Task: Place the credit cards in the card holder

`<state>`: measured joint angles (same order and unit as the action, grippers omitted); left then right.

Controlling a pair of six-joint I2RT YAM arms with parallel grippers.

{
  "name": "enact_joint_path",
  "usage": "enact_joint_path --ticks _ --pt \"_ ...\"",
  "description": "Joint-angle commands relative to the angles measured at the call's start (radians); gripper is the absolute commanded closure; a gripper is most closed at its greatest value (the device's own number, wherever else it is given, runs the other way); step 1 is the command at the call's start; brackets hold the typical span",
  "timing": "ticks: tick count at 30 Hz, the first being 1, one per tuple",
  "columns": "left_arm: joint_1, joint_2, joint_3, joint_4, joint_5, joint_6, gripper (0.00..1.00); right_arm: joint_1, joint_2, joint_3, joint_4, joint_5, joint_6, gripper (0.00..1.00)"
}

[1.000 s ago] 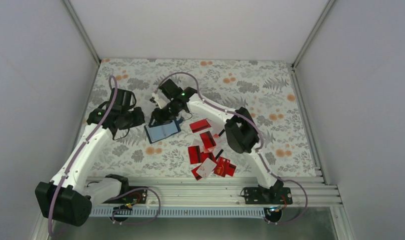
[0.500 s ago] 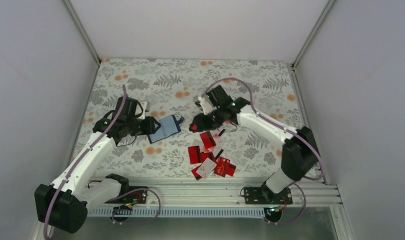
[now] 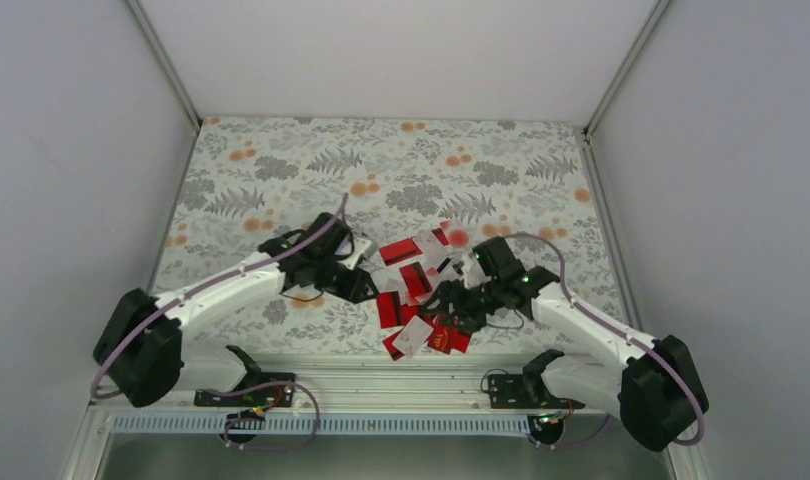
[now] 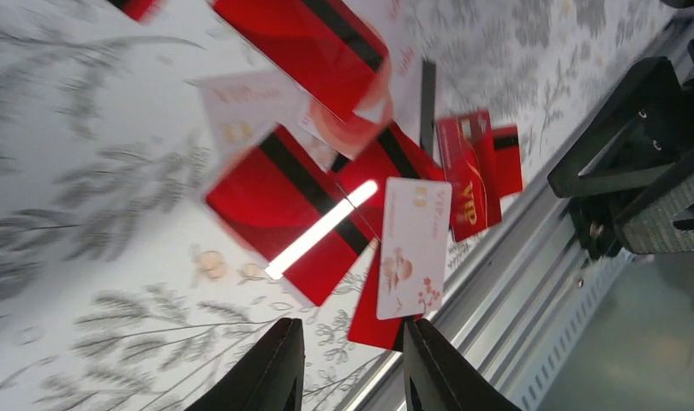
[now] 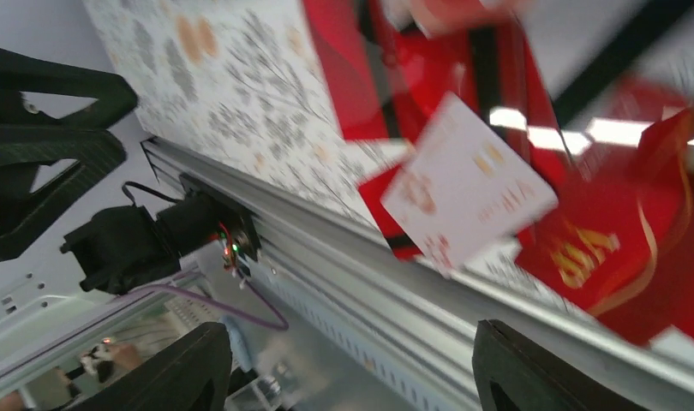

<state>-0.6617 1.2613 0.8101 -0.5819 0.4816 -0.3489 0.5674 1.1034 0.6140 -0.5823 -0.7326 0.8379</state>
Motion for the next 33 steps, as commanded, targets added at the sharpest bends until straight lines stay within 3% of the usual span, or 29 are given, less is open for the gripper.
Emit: enact_joint_path --ticks 1,10,21,33 --pt "-0.103 0.1 0.031 0.07 0.009 0.007 0.71 0.019 -0.101 -0.131 0.046 -0.102 0.201 0.29" --pt "-0.257 0.291 0.09 0.135 0.03 -0.037 0.74 0.173 -0.19 -0.341 0.347 -0.077 0.526 0.31" --pt "-0.286 0.365 0.113 0.091 0.007 -0.082 0.84 0.262 -0.172 -0.416 0.483 0.155 0.626 0.41" --pt "-0.294 0.406 0.088 0.076 -0.012 -0.062 0.86 0.331 -0.106 -0.462 0.648 0.238 0.676 0.44"
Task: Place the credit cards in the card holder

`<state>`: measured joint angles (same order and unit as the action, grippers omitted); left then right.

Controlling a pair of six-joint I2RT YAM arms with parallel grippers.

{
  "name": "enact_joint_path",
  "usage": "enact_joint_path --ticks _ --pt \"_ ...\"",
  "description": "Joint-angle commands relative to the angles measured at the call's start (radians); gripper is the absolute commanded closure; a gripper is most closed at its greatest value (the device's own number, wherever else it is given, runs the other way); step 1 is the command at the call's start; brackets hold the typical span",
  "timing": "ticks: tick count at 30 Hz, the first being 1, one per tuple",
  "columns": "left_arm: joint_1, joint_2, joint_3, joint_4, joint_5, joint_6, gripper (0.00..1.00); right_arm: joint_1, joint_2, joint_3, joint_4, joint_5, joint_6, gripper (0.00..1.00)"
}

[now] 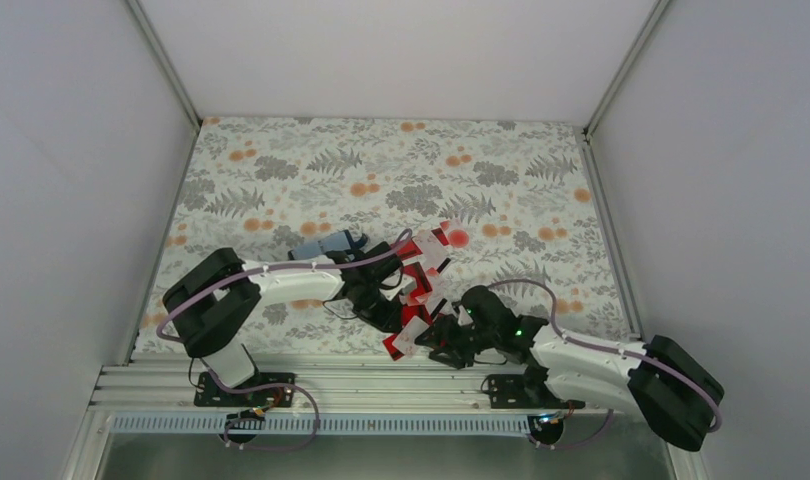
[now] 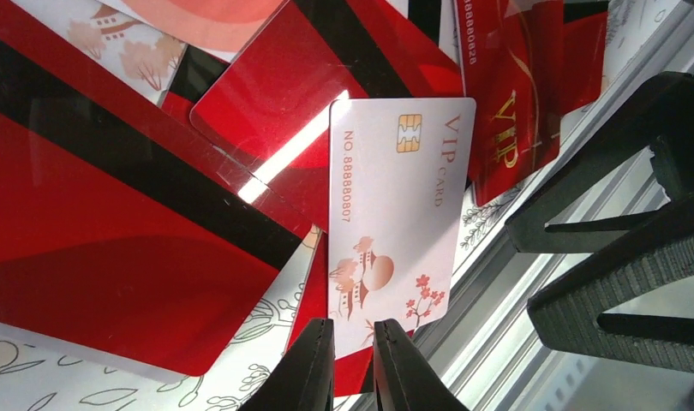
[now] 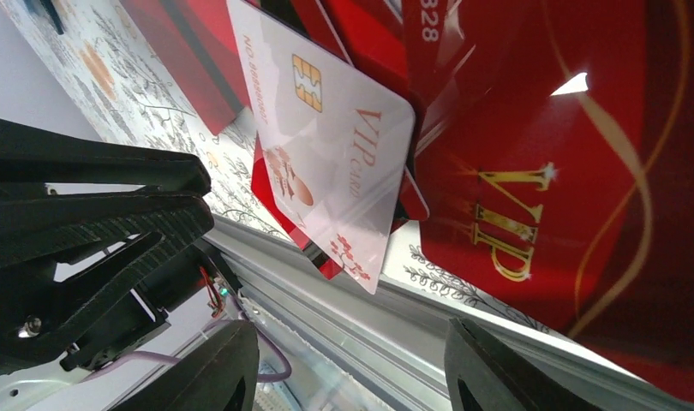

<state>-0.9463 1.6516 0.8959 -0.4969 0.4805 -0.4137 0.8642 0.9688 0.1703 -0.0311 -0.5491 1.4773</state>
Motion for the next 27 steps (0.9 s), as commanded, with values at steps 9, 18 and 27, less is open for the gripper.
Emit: enact_joint_path --ticks 9,18,27 --pt "-0.044 0.058 0.002 -0.014 -0.036 -0.015 0.9 0.059 0.187 -0.003 0.193 0.059 0.014 0.46" --pt "-0.064 0.094 0.011 -0.005 -0.025 -0.025 0.91 0.06 0.288 0.043 0.236 0.047 -0.012 0.49" --pt "-0.082 0.126 0.013 0.063 0.069 -0.04 0.91 0.062 0.286 0.086 0.181 0.095 -0.035 0.52"
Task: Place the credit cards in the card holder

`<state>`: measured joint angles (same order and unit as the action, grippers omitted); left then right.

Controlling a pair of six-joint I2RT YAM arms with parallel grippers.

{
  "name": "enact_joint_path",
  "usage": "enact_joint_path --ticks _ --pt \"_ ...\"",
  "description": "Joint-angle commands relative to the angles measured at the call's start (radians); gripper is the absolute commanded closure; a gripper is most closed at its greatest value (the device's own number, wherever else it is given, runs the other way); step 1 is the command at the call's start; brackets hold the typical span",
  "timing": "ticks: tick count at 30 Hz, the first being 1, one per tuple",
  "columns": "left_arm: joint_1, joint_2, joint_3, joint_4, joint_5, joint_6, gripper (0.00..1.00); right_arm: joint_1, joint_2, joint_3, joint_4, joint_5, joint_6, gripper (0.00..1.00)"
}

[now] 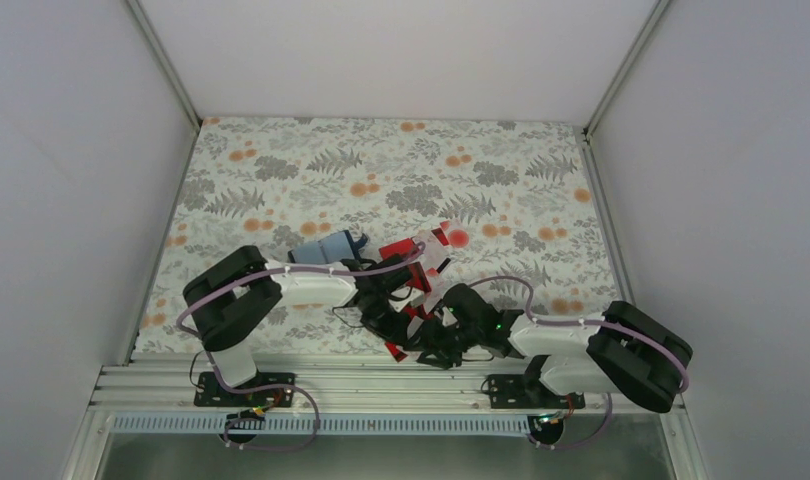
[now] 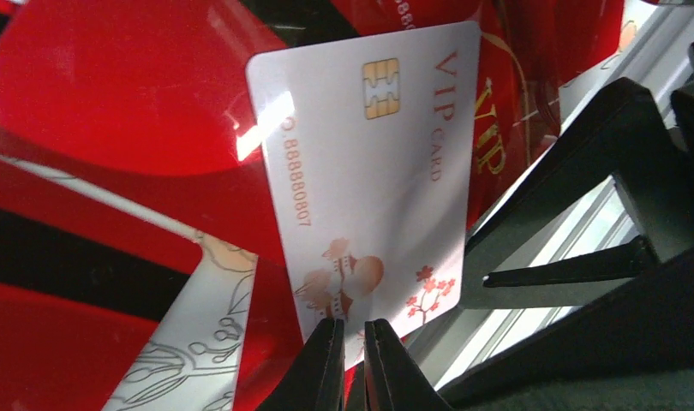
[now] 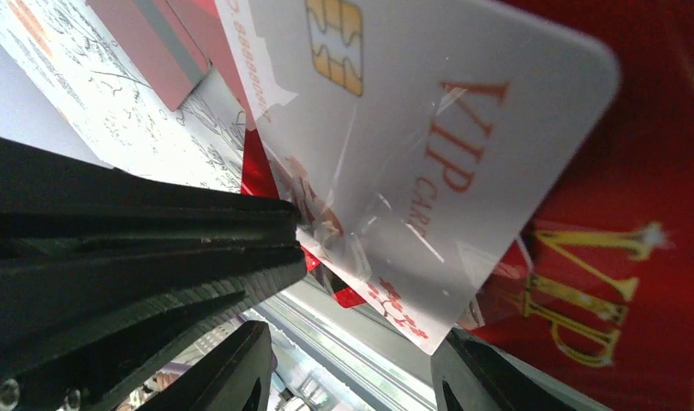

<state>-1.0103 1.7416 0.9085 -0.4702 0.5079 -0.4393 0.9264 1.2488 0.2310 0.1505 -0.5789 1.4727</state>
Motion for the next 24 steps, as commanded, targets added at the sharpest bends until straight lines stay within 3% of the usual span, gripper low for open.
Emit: enact_joint_path --ticks 1,15,24 --pt "-0.019 0.037 0.002 0.043 0.054 -0.012 0.91 0.0 0.004 0.023 0.001 0.127 -0.027 0.53" --pt "-0.019 0.022 -0.014 0.111 0.15 -0.018 0.94 -0.001 -0.06 0.05 -0.016 0.148 -0.078 0.67" --pt "-0.005 -0.032 -0.029 0.156 0.201 -0.026 0.95 0.0 -0.161 0.039 -0.037 0.176 -0.118 0.71"
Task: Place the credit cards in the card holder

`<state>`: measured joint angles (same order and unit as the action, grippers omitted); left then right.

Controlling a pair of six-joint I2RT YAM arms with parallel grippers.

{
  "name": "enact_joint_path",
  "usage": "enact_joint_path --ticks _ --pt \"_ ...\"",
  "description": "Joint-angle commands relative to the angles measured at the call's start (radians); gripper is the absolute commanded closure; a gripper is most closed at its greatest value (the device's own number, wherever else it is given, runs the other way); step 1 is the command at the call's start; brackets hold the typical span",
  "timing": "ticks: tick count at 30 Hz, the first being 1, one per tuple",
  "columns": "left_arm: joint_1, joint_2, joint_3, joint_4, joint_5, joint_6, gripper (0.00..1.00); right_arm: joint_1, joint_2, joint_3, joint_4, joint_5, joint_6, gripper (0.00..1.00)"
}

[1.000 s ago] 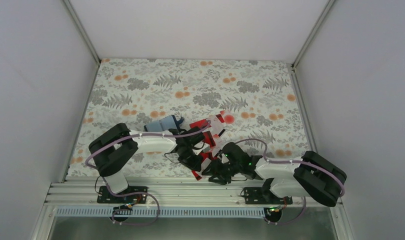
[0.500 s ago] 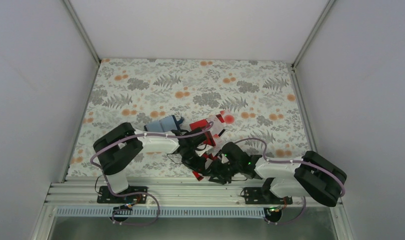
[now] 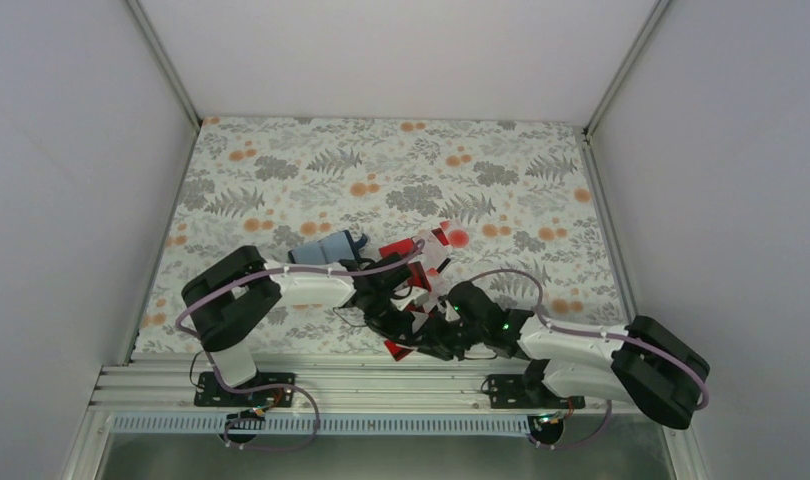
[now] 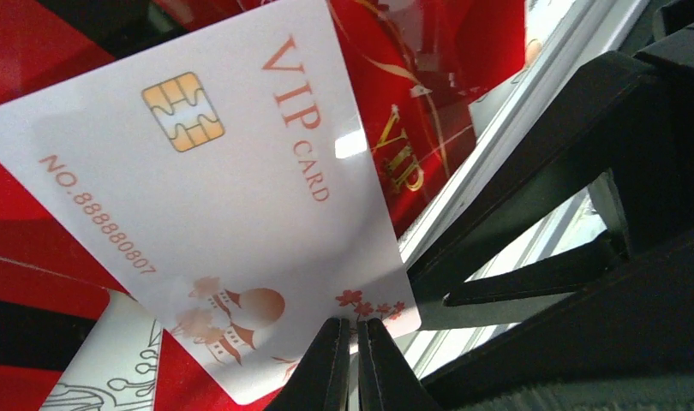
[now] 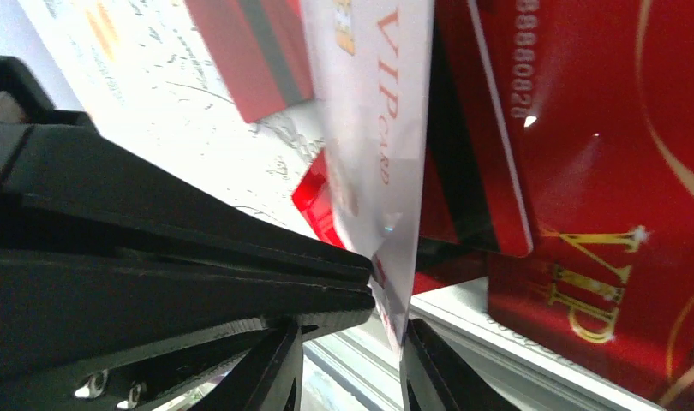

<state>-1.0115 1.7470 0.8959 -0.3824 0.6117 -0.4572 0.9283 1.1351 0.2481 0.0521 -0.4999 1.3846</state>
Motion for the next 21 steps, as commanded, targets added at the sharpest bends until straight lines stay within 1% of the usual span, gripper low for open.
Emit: enact_joint_path --ticks 1,5,10,14,17,21 --pt "0.002 -0.042 -0.024 0.08 0.108 -0.01 0.95 -0.003 -0.054 0.021 0.063 0.1 -0.034 0.71" --pt "0.028 -0.056 -0.054 0.125 0.145 -0.026 0.95 -0.003 -0.062 0.021 0.075 0.103 -0.042 0.71" --pt "0.059 -0.083 -0.104 0.18 0.176 -0.052 0.95 -0.003 -0.027 0.025 0.109 0.098 -0.094 0.72" --pt "0.101 -0.112 -0.187 0.299 0.238 -0.101 0.95 -0.003 0.004 0.051 0.129 0.098 -0.128 0.74" --pt "0.132 -0.13 -0.252 0.39 0.286 -0.137 0.95 -0.003 0.024 0.071 0.138 0.097 -0.154 0.77" --pt "0.161 -0.146 -0.298 0.454 0.319 -0.162 0.95 -0.003 0.059 0.094 0.141 0.101 -0.176 0.84"
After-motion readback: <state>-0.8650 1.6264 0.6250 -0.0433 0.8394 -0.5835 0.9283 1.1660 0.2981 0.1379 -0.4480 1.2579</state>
